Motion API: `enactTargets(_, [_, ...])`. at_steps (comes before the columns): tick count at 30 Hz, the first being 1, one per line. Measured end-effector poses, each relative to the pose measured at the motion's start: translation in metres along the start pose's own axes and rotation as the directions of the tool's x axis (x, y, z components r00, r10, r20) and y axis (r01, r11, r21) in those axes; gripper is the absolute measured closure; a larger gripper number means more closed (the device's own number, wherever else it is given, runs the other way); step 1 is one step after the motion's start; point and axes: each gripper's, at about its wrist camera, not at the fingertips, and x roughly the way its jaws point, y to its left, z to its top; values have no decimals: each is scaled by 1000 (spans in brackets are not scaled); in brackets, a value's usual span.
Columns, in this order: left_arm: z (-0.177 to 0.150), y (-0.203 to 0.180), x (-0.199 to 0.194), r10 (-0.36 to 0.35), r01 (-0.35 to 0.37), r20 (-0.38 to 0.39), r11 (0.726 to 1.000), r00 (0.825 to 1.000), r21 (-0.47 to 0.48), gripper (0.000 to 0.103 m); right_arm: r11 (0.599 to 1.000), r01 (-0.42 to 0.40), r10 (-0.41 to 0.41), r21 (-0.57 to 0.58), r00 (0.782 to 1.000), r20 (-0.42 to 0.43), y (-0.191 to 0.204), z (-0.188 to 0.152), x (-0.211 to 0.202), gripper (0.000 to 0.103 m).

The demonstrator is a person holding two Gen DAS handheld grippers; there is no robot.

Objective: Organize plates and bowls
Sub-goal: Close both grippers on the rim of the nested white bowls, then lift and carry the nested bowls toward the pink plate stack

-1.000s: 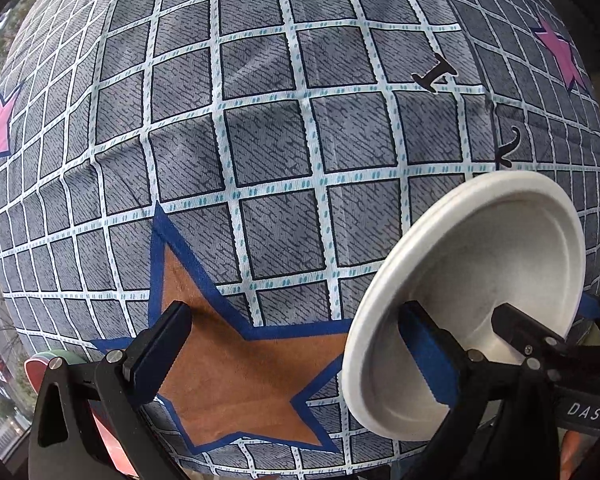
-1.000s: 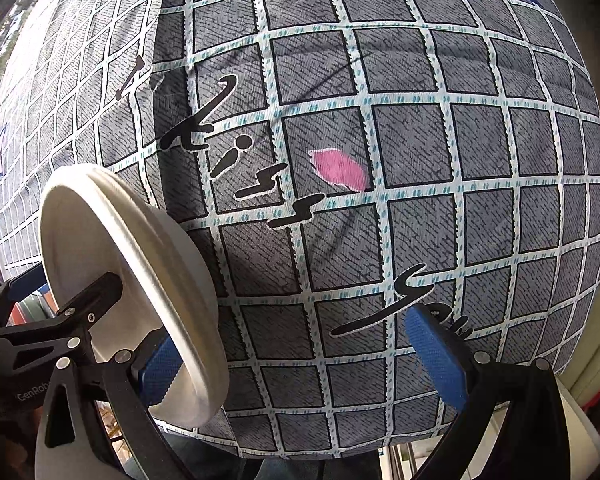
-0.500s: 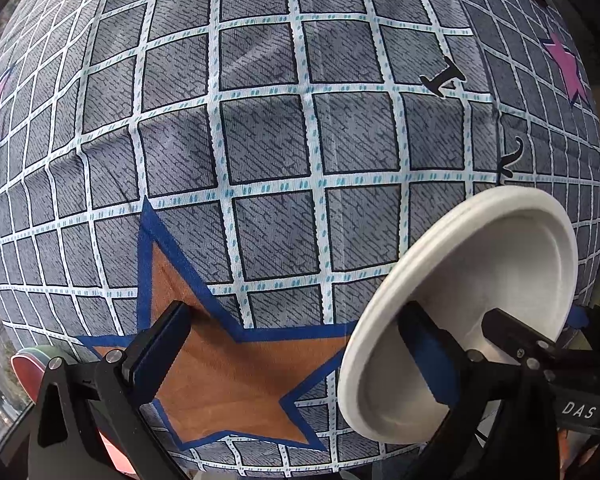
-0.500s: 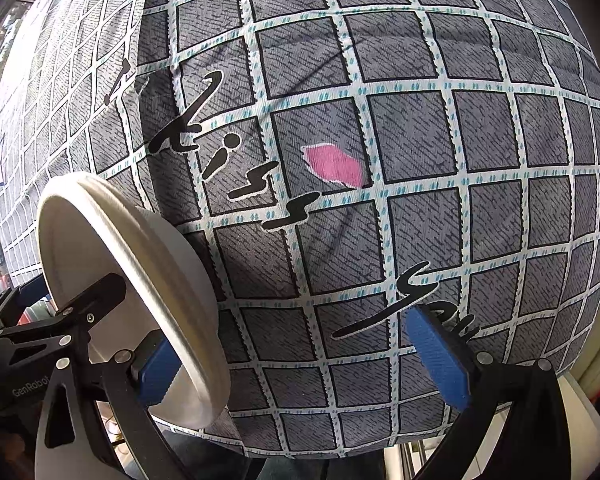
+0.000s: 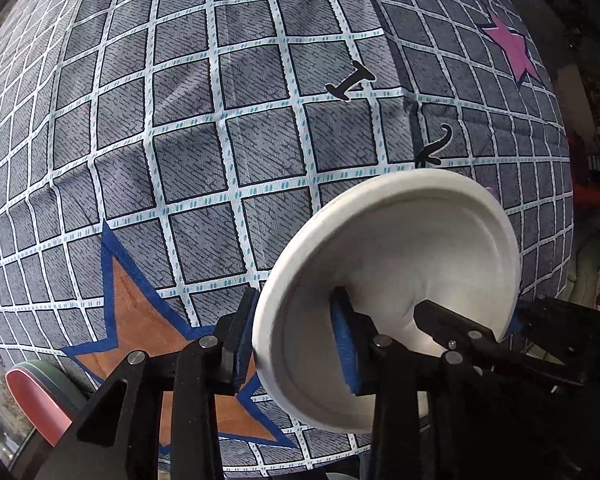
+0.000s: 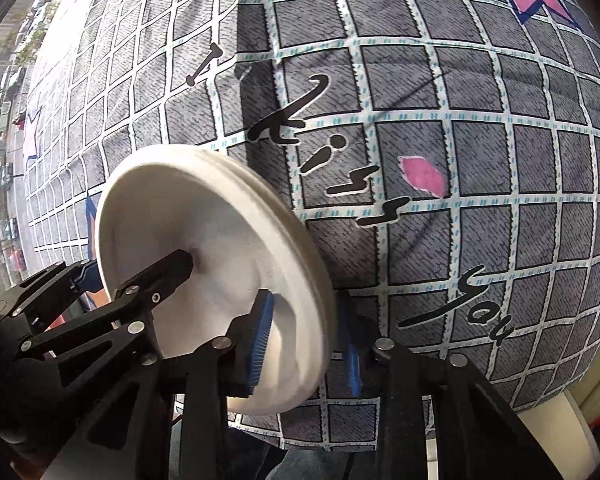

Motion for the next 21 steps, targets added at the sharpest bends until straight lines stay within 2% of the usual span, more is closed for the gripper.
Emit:
enactTargets(4, [-1,2,0,0,0,9,1000,1000,-1,64,1000,23,-23,-2,1000,3,4,3,0,73])
enactTargets(7, [-19,6,0,7,-7,16,1000,1000,-2,66,999,39,-40,-35,999,-14,13,3,2,73])
enactTargets(12, [-43,26,-1,22,-22,9,999,1000,-29,67,987,86,-90,-137,996,-22,43,-1,8,73])
enactTargets(21, [-90,68,-4,51,-50,2,993,999,-110,67,960,88,-108,-265,992,-62,99,-5,27,73])
